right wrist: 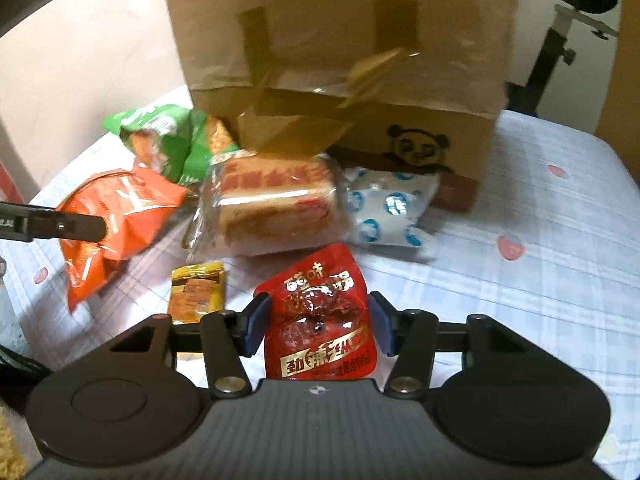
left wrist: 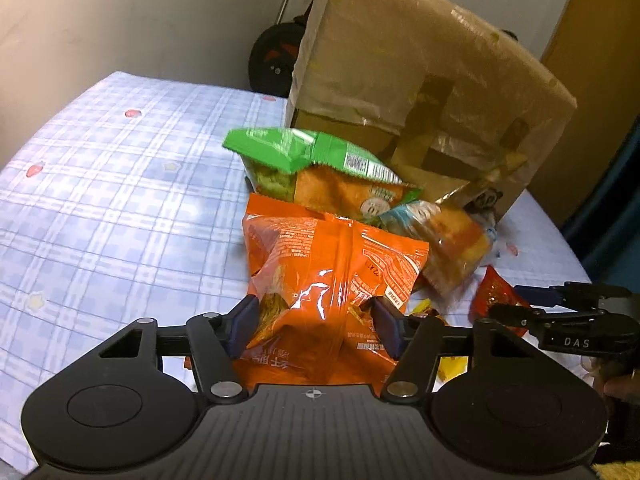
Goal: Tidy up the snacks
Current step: 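Grasp the orange chip bag with the left tool while the right tool grasps the red jerky packet, then carry both packets over the box and open both tools to drop them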
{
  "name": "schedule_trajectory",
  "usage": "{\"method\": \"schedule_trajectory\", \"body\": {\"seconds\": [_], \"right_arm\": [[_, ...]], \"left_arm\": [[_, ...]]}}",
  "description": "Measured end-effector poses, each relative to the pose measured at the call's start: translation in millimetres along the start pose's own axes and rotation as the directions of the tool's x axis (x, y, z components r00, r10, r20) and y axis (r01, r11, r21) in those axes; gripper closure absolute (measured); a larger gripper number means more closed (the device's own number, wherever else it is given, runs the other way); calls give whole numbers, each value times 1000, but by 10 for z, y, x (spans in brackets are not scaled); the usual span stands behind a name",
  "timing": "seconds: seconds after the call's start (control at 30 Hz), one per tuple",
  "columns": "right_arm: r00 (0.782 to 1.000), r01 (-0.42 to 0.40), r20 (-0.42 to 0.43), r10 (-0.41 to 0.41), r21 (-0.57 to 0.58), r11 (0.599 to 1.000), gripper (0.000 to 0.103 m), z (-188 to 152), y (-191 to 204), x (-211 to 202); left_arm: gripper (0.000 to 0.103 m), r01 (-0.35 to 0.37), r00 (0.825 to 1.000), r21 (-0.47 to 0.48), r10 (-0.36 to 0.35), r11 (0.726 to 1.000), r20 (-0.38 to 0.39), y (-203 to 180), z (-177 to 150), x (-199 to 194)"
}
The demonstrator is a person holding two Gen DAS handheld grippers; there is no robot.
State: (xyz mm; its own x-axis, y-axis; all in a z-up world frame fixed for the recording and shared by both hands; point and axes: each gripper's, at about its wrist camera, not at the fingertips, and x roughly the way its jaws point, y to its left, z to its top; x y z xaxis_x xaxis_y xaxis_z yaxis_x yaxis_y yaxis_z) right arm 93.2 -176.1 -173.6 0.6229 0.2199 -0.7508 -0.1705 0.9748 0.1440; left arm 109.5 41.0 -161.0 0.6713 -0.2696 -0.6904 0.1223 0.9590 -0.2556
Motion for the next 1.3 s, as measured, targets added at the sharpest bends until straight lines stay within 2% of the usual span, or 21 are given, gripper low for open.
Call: {"method": "schedule_trajectory", "body": {"seconds": [0.23, 0.4, 0.7, 0.87, 1.07, 1.3], "right_arm": [[999, 21, 37, -22, 21, 1000, 49, 54, -92, -202], [994, 22, 104, -26, 34, 999, 49, 157, -126, -379], [966, 30, 256, -25, -16, 999, 49, 523, -62, -735], [934, 36, 357, -22, -32, 999, 49, 793, -74, -1008], [885, 44, 466, -20, -40, 998, 49, 1179, -160, -1283], [853, 84, 522, -26, -89, 992, 49, 1622, -238, -1251]], "left_arm": [[39, 35, 998, -4, -35, 999, 46, 31, 35, -296], [39, 68, 993, -3, -67, 998, 97, 55, 88, -528], [39, 93, 975, 11, -93, 996, 201, 1, 347, -812], [39, 82, 953, 43, -91, 996, 290, -42, 636, -962], [39, 94, 910, 100, -126, 991, 395, -214, 1034, -1057], [39, 104, 867, 192, -184, 976, 463, -593, 1530, -959]]}}
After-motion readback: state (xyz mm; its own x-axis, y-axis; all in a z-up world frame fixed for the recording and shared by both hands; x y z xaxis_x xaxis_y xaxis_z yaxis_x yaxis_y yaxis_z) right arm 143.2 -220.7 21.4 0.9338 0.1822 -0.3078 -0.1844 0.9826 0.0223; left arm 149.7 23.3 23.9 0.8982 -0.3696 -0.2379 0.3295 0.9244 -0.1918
